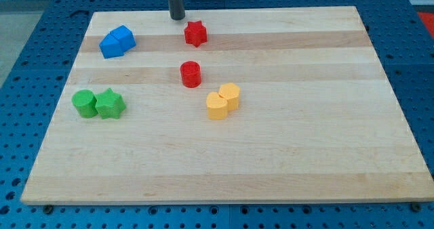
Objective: Push the red star closer to the red circle
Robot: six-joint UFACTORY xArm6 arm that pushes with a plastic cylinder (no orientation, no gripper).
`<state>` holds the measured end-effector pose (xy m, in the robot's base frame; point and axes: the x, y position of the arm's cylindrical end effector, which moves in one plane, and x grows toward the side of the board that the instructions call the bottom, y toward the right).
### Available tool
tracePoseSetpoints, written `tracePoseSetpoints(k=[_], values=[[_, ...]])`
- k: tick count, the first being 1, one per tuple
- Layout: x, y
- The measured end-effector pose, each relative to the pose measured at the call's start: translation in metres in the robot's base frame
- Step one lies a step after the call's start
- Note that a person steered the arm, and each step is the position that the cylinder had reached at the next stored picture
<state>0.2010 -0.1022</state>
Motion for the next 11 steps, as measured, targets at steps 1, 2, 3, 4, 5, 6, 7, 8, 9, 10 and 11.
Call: tracePoseSetpoints(k=[1, 2, 3, 4, 5, 6, 7, 8, 9, 10, 11], values=[[0.010, 0.013], [0.025, 0.016], [0.056, 0.016], [0.065, 0.016], [0.077, 0.014], [0.095, 0.012], [0.091, 0.007], [0.056, 0.000], [0.058, 0.034], [0.058, 0.041], [0.061, 0.041]])
